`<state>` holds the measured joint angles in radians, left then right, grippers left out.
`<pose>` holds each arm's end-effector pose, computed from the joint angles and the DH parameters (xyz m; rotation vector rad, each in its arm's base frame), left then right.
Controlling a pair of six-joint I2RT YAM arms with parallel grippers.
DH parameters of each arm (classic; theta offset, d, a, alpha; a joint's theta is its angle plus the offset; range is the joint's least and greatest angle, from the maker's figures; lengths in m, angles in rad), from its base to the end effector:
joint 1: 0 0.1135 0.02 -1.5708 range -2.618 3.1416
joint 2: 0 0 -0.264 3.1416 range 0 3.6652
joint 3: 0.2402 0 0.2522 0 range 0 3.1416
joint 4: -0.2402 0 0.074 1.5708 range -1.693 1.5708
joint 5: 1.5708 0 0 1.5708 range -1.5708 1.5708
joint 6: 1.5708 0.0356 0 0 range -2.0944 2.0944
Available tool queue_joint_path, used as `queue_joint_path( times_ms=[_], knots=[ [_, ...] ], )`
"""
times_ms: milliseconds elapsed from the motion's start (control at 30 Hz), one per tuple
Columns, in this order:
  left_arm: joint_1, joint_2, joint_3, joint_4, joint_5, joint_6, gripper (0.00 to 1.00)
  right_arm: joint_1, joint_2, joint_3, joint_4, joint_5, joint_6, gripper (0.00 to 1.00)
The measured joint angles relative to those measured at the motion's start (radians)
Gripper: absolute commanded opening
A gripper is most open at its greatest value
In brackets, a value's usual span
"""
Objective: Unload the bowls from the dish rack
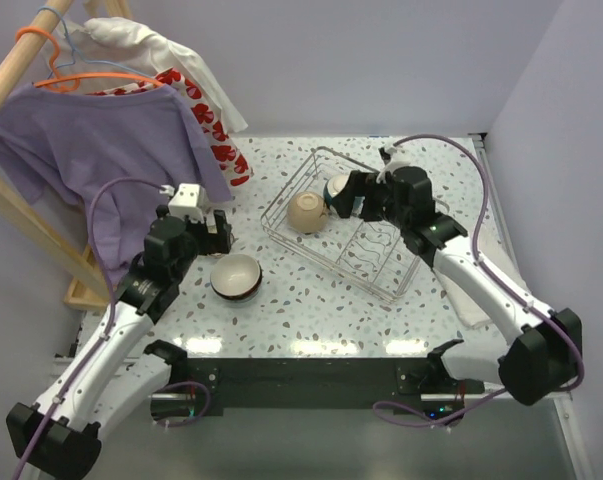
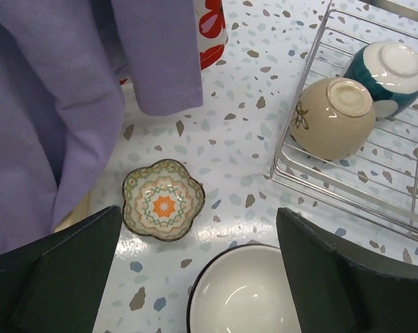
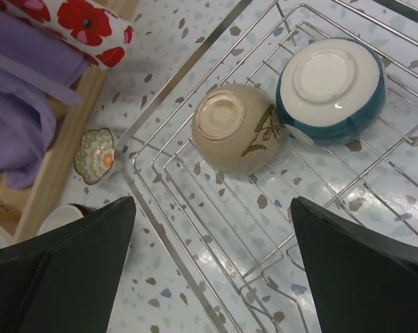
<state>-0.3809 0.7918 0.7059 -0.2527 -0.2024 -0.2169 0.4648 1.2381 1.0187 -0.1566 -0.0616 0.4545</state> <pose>0.1757 -0.0627 0.3040 0.0195 1.9077 -0.2121 0.2563 0.1310 0.3280 -0.0523 2.0048 0.6605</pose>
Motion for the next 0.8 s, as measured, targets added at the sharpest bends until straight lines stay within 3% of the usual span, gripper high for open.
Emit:
queue_joint_path(
  times_ms=[333,800],
  knots=[
    [0.000,-0.241,-0.181,0.008,-0.085,0.017,1.00,0.000,0.218,0.053,0.079,0.077,0.337,0.99],
    [0.000,-0.262,-0.184,0.042,-0.142,0.038,1.00,0.066,0.422,0.073,0.127,0.232,0.640,0.99]
  ],
)
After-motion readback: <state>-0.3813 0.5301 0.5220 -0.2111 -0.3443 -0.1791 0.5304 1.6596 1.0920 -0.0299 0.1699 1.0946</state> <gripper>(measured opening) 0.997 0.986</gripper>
